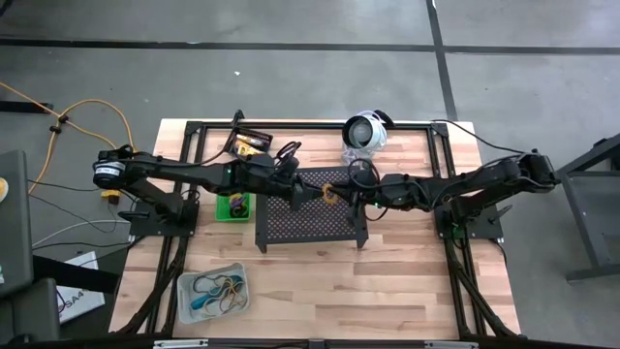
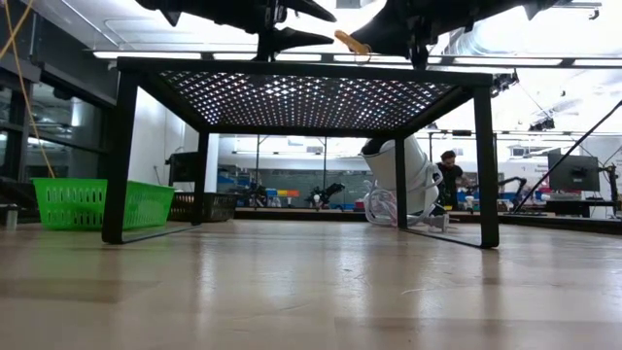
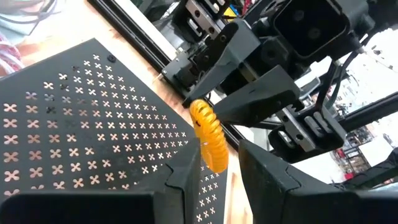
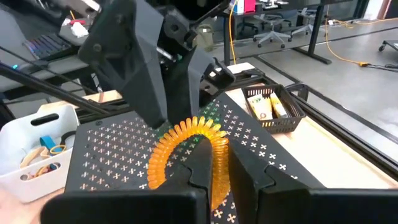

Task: Pick & Place Office Desk Supplies
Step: Put the yellow spring keychain into the green bin

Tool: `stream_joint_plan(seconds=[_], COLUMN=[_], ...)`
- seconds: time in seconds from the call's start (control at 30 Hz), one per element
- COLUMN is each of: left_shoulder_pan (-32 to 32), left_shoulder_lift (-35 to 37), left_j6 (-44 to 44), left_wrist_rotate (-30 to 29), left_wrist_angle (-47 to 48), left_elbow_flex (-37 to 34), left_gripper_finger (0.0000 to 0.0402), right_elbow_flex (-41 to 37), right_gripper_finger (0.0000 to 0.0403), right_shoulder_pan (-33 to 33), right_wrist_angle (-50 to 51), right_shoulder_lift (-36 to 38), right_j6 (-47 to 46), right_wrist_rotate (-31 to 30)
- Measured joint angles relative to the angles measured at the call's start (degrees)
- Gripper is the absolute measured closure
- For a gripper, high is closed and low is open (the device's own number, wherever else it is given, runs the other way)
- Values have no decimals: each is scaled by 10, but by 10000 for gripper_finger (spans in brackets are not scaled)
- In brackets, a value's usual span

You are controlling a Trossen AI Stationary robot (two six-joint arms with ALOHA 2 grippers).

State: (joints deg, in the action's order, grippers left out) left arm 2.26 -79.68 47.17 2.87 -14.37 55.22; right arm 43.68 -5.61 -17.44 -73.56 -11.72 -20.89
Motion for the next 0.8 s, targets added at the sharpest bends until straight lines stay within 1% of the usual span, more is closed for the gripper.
stream_joint_plan(seconds=[0.23,0.47,0.8], left_shoulder_pan=[1,7,20], left_shoulder_lift=[0,0,0], left_j6=[-9,-26,-26], left_wrist_rotate=[-15,-15,-15], left_wrist_angle=[-1,-34,-37], left_elbow_flex=[0,0,0], left_gripper_finger=[298,298,298], right_elbow_flex=[0,0,0], right_gripper_finger=[377,377,377], right_shoulder_pan=[11,16,16], right_wrist_angle=[-16,-20,-46], right_shoulder_lift=[0,0,0], right_j6=[5,10,24], right_wrist_rotate=[0,-1,0])
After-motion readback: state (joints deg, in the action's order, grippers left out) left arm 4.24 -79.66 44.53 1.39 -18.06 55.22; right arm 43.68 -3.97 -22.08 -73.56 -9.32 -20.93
